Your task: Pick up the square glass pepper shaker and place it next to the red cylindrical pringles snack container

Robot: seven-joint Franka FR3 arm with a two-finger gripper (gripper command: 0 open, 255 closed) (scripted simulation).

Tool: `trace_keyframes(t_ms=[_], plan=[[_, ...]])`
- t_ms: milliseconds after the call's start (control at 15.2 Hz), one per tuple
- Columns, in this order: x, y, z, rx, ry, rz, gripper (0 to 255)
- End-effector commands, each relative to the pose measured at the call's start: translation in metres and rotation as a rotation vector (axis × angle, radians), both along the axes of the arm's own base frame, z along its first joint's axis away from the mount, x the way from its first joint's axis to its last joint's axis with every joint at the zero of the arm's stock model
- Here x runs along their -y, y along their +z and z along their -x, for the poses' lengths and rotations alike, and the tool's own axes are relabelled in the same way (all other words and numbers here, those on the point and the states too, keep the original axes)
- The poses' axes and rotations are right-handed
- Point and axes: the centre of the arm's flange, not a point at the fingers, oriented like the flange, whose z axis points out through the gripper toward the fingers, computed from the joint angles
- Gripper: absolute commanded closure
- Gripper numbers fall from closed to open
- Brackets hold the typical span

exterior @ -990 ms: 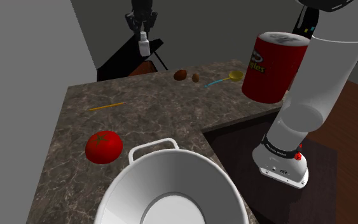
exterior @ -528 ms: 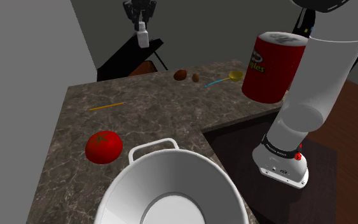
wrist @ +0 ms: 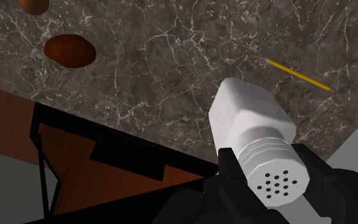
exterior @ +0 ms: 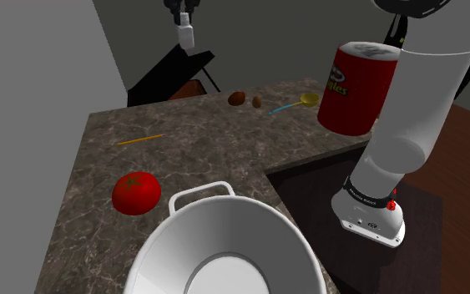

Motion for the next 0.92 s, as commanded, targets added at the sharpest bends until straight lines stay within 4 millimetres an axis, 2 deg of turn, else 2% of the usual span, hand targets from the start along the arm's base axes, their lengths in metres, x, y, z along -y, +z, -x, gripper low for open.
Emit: trace_keyframes(t_ms=[0, 462, 858], plan=[[0.001, 0.011, -0.002, 0.0, 0.0, 0.0, 255], [0.001, 0.044, -0.002, 0.0, 0.0, 0.0, 255], [0.053, 0.044, 0.057, 0.0, 0.0, 0.0, 255]])
